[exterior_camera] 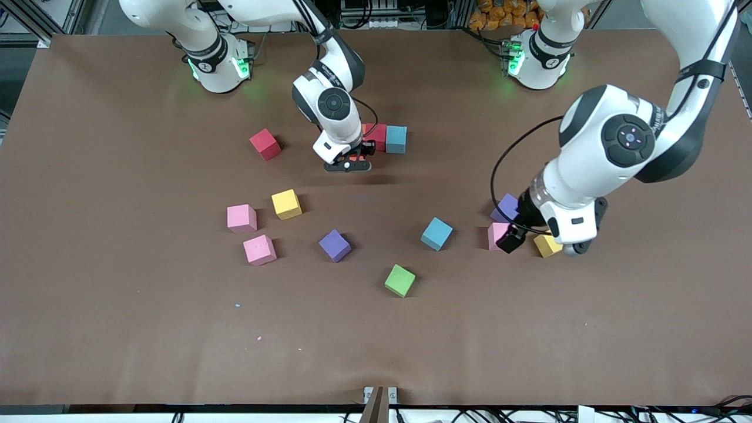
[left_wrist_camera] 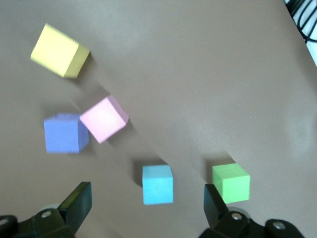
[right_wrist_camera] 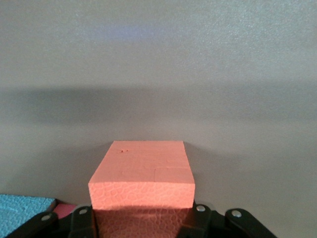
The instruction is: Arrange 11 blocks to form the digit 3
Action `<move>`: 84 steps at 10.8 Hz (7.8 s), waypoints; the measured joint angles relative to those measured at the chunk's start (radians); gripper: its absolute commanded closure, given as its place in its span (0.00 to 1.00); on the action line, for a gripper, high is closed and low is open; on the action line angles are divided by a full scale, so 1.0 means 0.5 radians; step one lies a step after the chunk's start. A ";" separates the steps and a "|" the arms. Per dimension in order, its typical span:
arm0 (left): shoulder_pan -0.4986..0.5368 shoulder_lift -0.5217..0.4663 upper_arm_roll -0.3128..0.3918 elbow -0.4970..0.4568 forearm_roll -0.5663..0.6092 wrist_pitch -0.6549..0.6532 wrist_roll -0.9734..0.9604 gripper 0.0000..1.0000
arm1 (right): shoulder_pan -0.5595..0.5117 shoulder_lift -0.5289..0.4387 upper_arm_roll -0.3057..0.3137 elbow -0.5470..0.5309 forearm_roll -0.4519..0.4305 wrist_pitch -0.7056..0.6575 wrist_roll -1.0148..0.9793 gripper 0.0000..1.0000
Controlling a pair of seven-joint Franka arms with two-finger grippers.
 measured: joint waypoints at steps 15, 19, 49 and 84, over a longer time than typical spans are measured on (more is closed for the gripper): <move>0.069 -0.015 0.010 0.225 0.159 -0.183 1.047 0.00 | 0.001 0.001 0.000 0.001 0.000 -0.018 0.006 0.78; -0.052 0.157 0.008 0.239 0.155 -0.081 0.882 0.00 | 0.006 0.000 0.000 0.002 0.000 -0.035 0.014 0.78; -0.565 0.618 0.247 -0.174 0.320 0.539 -0.724 0.00 | -0.118 -0.109 -0.638 -0.142 -0.100 0.050 -1.317 0.00; -0.597 0.353 0.187 0.125 0.515 0.464 -1.088 1.00 | 0.324 0.119 -0.422 0.182 -0.086 0.070 0.099 0.72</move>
